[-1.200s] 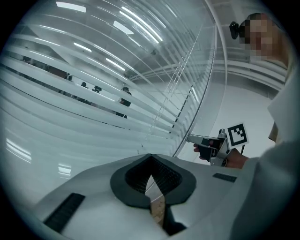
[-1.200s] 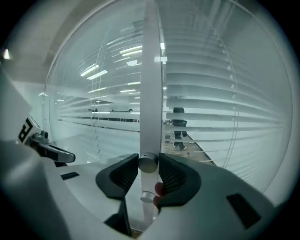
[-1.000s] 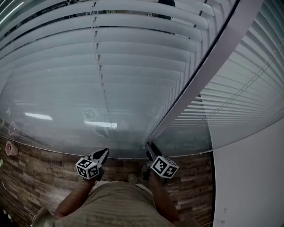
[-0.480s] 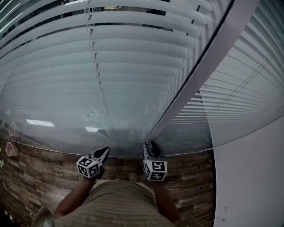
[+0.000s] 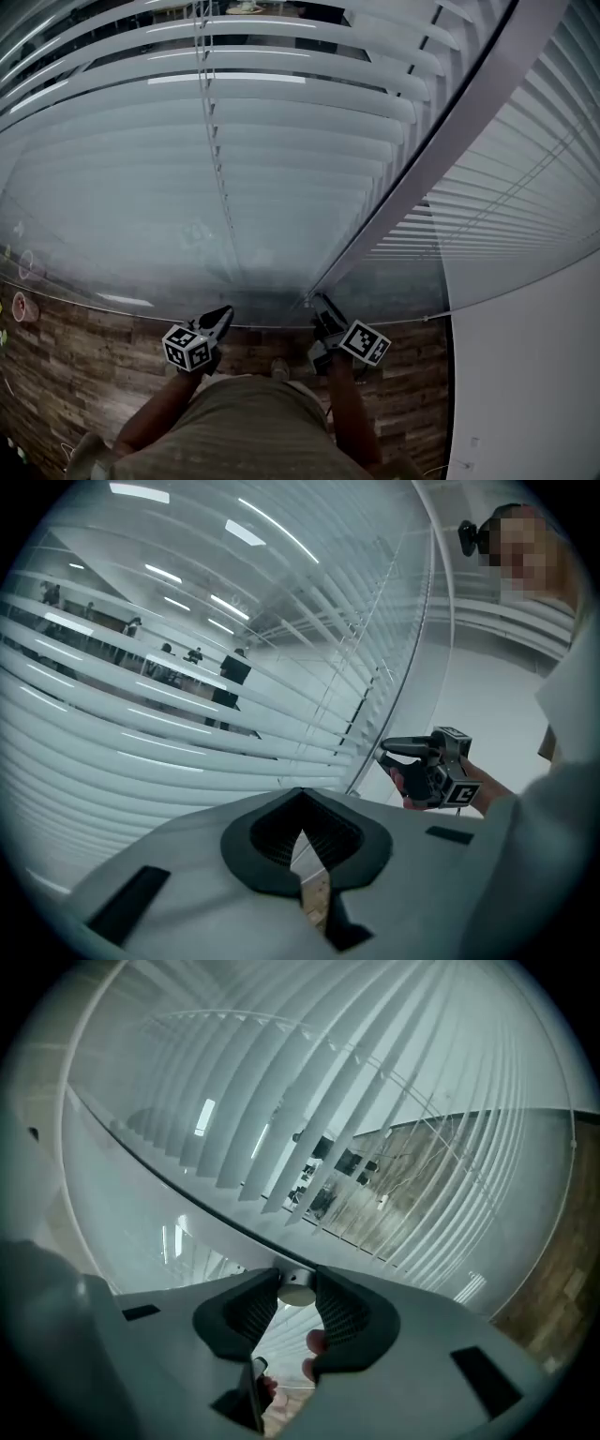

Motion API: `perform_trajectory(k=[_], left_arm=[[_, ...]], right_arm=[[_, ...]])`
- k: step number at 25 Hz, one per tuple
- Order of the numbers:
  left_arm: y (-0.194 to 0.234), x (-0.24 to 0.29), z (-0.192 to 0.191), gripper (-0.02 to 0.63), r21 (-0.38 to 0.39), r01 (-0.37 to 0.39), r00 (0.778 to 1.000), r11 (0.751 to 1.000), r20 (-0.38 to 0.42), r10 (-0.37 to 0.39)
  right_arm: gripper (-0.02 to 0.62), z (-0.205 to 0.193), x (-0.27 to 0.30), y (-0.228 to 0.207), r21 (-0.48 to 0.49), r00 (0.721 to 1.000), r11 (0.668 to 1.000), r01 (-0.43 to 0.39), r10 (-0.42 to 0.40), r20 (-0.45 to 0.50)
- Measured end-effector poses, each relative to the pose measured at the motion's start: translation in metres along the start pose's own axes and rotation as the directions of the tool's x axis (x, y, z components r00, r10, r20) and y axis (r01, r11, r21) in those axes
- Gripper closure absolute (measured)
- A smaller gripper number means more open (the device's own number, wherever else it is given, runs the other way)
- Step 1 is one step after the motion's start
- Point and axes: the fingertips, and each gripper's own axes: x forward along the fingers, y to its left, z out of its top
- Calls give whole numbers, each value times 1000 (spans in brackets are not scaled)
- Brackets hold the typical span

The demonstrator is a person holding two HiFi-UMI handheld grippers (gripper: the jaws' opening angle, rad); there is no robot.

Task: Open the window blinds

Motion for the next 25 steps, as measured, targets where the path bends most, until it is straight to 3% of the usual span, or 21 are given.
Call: perform_trajectory(k=[4, 7, 9, 13, 16, 20, 22, 25], left_arm=[[-6, -11, -4, 594, -5, 8, 1000, 1000, -23, -8], [-12, -8, 22, 594, 2, 13, 1000, 1000, 5, -13], [-10, -7, 38, 594, 13, 6, 1000, 1000, 24, -6], [-14, -14, 29, 594, 6, 2, 1000, 1000, -19, -2], [-21, -12, 28, 594, 9, 4, 999, 1000, -40, -4], [-30, -11, 30, 594, 21, 2, 998, 1000, -58, -1], [-33, -11, 22, 594, 13, -2, 998, 1000, -68, 3], [-27, -2, 2, 594, 31, -3, 996, 1000, -91, 6]], right_arm=[[460, -10, -15, 10, -109, 999, 994, -26, 29, 21], [422, 19, -26, 17, -112, 990, 993, -39, 54, 134], [423, 30, -24, 0, -59, 985, 998, -3, 13, 175], [423, -14, -18, -48, 87, 994, 993, 79, -86, 70], [422, -35, -1, -60, 202, 999, 979, 26, -33, 32], [423, -38, 14, -49, 323, 992, 939, -121, 102, 77], [438, -40, 14, -52, 332, 992, 935, -121, 103, 71], [465, -50, 19, -71, 281, 996, 956, -86, 72, 57]])
